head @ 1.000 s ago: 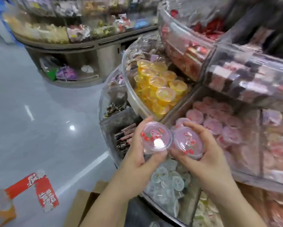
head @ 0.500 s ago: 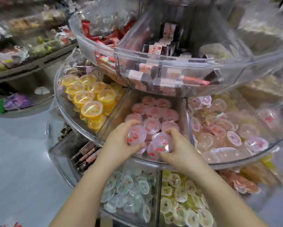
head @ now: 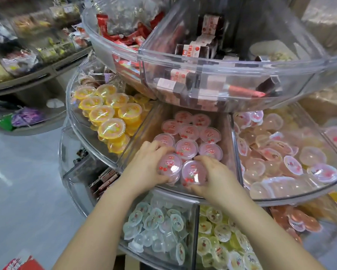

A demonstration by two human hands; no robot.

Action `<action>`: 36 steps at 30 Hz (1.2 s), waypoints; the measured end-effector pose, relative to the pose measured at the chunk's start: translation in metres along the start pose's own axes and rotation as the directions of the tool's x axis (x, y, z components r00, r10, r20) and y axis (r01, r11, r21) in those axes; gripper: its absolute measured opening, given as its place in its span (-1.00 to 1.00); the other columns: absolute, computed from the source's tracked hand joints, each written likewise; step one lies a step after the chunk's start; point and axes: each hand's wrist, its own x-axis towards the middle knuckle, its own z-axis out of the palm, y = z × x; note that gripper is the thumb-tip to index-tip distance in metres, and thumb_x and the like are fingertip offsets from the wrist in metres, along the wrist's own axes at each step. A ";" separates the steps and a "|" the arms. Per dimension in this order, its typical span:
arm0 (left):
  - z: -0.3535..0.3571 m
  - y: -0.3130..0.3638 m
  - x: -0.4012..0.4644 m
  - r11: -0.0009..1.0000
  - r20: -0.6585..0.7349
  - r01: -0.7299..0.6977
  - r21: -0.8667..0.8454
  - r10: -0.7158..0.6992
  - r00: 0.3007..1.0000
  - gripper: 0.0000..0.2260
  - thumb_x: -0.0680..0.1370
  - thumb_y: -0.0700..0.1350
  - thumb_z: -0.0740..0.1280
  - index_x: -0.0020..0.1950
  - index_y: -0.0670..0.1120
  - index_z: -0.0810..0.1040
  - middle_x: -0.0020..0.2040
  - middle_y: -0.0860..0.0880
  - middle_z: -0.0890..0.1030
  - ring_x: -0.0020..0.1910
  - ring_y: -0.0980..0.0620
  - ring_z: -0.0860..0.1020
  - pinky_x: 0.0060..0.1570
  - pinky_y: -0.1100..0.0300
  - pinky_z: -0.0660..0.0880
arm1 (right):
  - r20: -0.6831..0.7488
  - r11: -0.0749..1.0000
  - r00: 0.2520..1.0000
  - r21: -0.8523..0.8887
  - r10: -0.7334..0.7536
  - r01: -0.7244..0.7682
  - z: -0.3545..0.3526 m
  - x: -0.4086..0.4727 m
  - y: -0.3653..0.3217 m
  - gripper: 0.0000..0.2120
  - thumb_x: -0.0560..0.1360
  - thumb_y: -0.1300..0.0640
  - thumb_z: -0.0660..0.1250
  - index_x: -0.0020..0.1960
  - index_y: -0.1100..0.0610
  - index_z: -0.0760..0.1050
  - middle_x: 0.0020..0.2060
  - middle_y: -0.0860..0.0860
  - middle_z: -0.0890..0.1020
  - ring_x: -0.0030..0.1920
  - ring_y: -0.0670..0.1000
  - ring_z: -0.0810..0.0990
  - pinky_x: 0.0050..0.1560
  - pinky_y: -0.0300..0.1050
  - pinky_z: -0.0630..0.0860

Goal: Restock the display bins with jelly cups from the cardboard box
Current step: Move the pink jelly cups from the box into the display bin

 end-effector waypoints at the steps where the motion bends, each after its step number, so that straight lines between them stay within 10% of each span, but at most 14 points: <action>1: -0.002 -0.002 0.001 1.000 0.020 -0.015 0.014 0.015 1.000 -0.39 0.33 -0.03 0.49 0.35 0.05 0.39 0.20 0.06 0.41 0.14 0.05 0.29 0.21 0.09 0.36 | -0.019 1.000 1.000 0.006 -0.010 0.010 0.000 0.000 0.001 -0.39 0.33 0.01 0.45 0.33 -0.01 0.33 0.24 -0.04 0.50 0.21 0.03 0.49 0.16 -0.12 0.44; 18: -0.002 -0.011 0.005 0.998 -0.003 -0.051 0.020 0.051 0.999 -0.40 0.35 -0.03 0.50 0.36 0.08 0.41 0.18 0.08 0.41 0.13 0.12 0.29 0.16 0.26 0.32 | -0.082 0.997 0.996 -0.065 0.027 -0.032 0.002 0.002 -0.004 -0.39 0.37 -0.08 0.44 0.28 -0.02 0.20 -0.27 0.01 0.58 -0.19 0.13 0.61 -0.21 -0.05 0.52; 25: -0.020 -0.012 -0.035 0.951 -0.185 0.013 -0.310 -0.073 0.980 -0.57 0.37 -0.08 0.49 0.21 0.13 0.51 0.05 0.18 0.49 0.01 0.27 0.45 0.10 0.29 0.42 | -0.144 0.964 0.980 -0.248 -0.136 0.098 -0.028 -0.019 -0.014 -0.54 0.39 -0.21 0.34 0.19 -0.09 0.28 -0.16 -0.13 0.57 -0.16 0.00 0.59 -0.21 -0.07 0.54; 31: -0.028 -0.038 -0.123 0.879 -0.398 0.107 -0.464 -0.315 0.861 -0.80 0.45 -0.14 0.41 0.02 0.12 0.61 -0.06 0.22 0.59 -0.04 0.26 0.55 -0.02 0.49 0.41 | 0.062 0.883 0.915 0.293 -0.400 0.366 -0.014 -0.027 -0.089 -0.83 0.38 -0.10 0.39 -0.05 -0.14 0.50 -0.30 -0.15 0.57 -0.30 -0.10 0.52 -0.32 -0.34 0.40; 36: 0.006 -0.079 -0.235 0.658 -0.390 0.356 -0.663 -0.710 0.586 -0.70 0.46 -0.23 0.39 -0.12 0.22 0.57 -0.13 0.21 0.61 -0.15 0.22 0.56 -0.15 0.49 0.41 | 0.441 0.788 0.654 0.368 -0.615 0.493 0.092 -0.047 -0.150 -0.79 0.42 -0.08 0.34 0.04 -0.13 0.47 -0.29 -0.15 0.54 -0.25 -0.13 0.51 -0.19 -0.25 0.44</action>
